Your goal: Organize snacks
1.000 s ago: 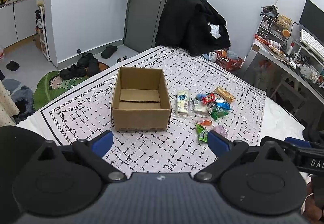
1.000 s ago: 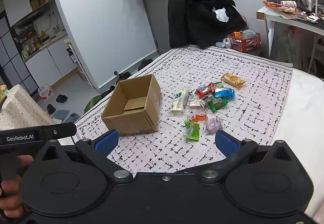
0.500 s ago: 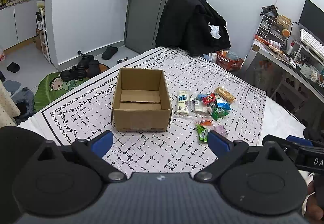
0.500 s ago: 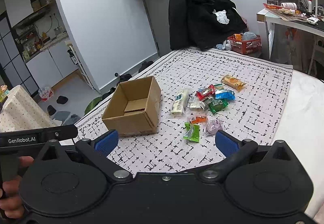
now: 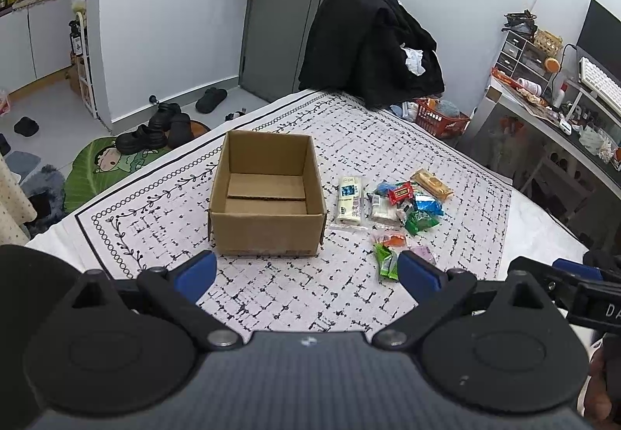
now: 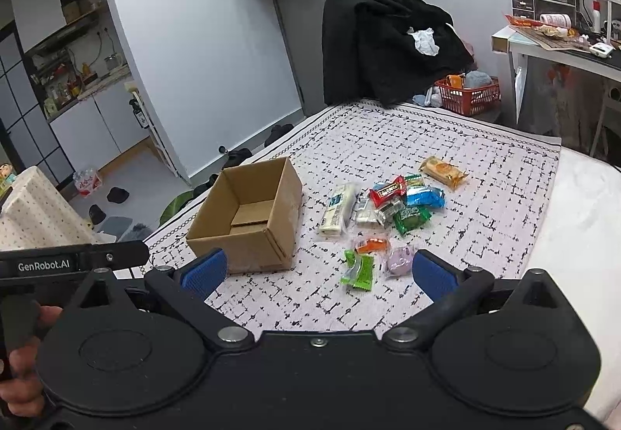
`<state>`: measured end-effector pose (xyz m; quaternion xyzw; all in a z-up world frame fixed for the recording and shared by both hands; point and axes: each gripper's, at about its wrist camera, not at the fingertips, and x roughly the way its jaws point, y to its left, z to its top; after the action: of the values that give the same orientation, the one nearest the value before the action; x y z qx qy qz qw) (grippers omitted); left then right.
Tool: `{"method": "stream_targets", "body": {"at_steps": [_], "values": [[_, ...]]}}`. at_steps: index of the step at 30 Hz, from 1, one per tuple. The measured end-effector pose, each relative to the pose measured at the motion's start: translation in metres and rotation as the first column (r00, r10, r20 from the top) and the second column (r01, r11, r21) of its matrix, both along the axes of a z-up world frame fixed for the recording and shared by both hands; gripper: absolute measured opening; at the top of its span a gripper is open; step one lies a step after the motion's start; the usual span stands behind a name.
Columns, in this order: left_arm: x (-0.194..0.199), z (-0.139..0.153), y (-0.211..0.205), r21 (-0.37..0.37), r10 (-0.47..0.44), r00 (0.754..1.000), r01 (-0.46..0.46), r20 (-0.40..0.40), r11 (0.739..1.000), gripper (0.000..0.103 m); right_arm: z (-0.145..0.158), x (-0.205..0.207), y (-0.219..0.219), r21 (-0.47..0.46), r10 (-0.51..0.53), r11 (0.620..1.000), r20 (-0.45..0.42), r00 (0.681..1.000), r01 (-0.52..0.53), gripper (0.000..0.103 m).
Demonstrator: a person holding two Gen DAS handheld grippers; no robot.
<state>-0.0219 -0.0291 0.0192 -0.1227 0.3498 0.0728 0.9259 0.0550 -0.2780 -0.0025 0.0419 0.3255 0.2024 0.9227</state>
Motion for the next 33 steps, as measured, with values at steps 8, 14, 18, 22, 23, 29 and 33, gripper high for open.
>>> {"method": "stream_targets", "body": {"at_steps": [8, 14, 18, 22, 23, 29, 33], "values": [[0.016, 0.0, -0.006, -0.015, 0.016, 1.0, -0.016, 0.005, 1.0, 0.099, -0.005, 0.015, -0.013, 0.03, -0.003, 1.0, 0.008, 1.0, 0.003, 0.103], [0.029, -0.004, -0.013, -0.023, 0.023, 1.0, -0.023, 0.017, 0.999, 0.099, -0.01, 0.026, -0.021, 0.013, -0.035, 0.999, 0.031, 0.999, 0.035, 0.103], [0.039, -0.009, -0.019, -0.016, 0.022, 1.0, -0.022, 0.016, 1.0, 0.099, -0.016, 0.037, -0.026, 0.015, -0.04, 0.999, 0.02, 0.999, 0.039, 0.103], [0.051, -0.013, -0.025, 0.013, 0.027, 1.0, -0.027, 0.008, 1.0, 0.099, -0.025, 0.049, -0.028, 0.006, -0.046, 0.999, 0.003, 0.999, 0.046, 0.103], [0.053, -0.015, -0.026, 0.016, 0.026, 1.0, -0.026, 0.006, 1.0, 0.099, -0.028, 0.052, -0.029, 0.009, -0.043, 0.999, -0.007, 0.999, 0.043, 0.103], [0.069, -0.026, -0.029, 0.01, 0.013, 1.0, -0.013, -0.013, 1.0, 0.099, -0.044, 0.07, -0.036, 0.033, -0.037, 0.999, -0.075, 0.996, 0.04, 0.103], [0.082, -0.035, -0.031, 0.005, 0.005, 0.999, -0.005, -0.043, 1.0, 0.099, -0.058, 0.084, -0.038, 0.04, -0.036, 0.998, -0.128, 0.991, 0.041, 0.102]]}}
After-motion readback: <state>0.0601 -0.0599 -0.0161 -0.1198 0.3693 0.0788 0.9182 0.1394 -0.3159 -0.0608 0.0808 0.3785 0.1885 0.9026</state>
